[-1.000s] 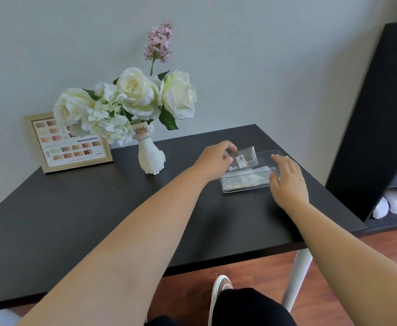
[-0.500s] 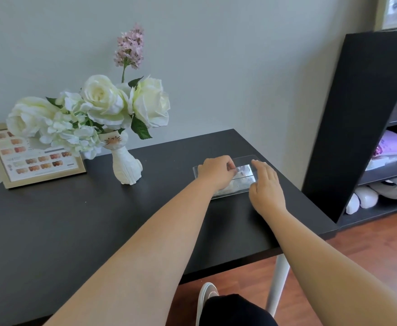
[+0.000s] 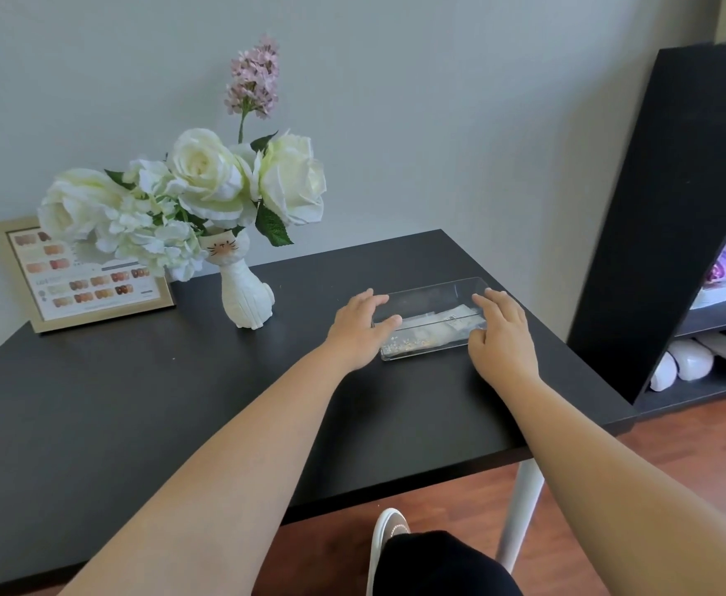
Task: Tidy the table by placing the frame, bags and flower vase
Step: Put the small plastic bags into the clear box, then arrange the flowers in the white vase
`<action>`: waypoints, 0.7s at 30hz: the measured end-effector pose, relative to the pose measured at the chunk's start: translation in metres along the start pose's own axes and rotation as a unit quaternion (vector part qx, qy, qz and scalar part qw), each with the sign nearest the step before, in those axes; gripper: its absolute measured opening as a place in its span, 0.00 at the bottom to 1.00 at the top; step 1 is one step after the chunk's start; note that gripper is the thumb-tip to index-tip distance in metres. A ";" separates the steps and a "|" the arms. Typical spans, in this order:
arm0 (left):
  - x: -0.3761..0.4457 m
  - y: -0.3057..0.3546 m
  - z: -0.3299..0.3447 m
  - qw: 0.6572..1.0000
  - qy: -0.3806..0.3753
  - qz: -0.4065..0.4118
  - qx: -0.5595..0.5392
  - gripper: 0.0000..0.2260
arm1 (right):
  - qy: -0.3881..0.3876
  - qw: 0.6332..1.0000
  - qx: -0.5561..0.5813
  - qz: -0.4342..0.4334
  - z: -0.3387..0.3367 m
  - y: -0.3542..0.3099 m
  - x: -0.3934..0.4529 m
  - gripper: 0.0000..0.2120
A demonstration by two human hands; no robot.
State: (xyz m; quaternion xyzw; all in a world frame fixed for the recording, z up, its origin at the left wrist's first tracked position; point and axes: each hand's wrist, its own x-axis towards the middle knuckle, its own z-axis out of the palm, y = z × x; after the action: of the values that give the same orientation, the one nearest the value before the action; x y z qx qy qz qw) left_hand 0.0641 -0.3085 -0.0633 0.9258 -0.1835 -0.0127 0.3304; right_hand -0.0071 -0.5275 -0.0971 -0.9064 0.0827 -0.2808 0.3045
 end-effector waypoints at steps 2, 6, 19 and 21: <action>-0.005 -0.001 0.007 1.000 0.000 -0.003 -0.030 0.24 | -0.002 1.000 -0.005 0.000 0.000 0.000 0.000 0.25; -0.010 0.001 0.014 0.999 0.004 -0.006 -0.041 0.24 | -0.006 1.000 -0.025 -0.001 0.000 -0.001 0.000 0.25; -0.065 -0.077 -0.034 0.995 0.096 -0.009 -0.032 0.24 | 0.029 0.960 -0.098 -0.262 0.005 -0.031 -0.026 0.20; -0.083 -0.104 -0.048 0.993 0.115 -0.036 -0.013 0.23 | 0.042 0.937 -0.093 -0.335 0.014 -0.048 -0.035 0.16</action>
State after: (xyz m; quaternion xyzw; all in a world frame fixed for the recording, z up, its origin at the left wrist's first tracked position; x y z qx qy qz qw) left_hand 0.0284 -0.1763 -0.0985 0.9225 -0.1110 0.0795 0.3610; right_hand -0.0289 -0.4706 -0.0937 -0.8933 -0.1874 -0.3951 0.1036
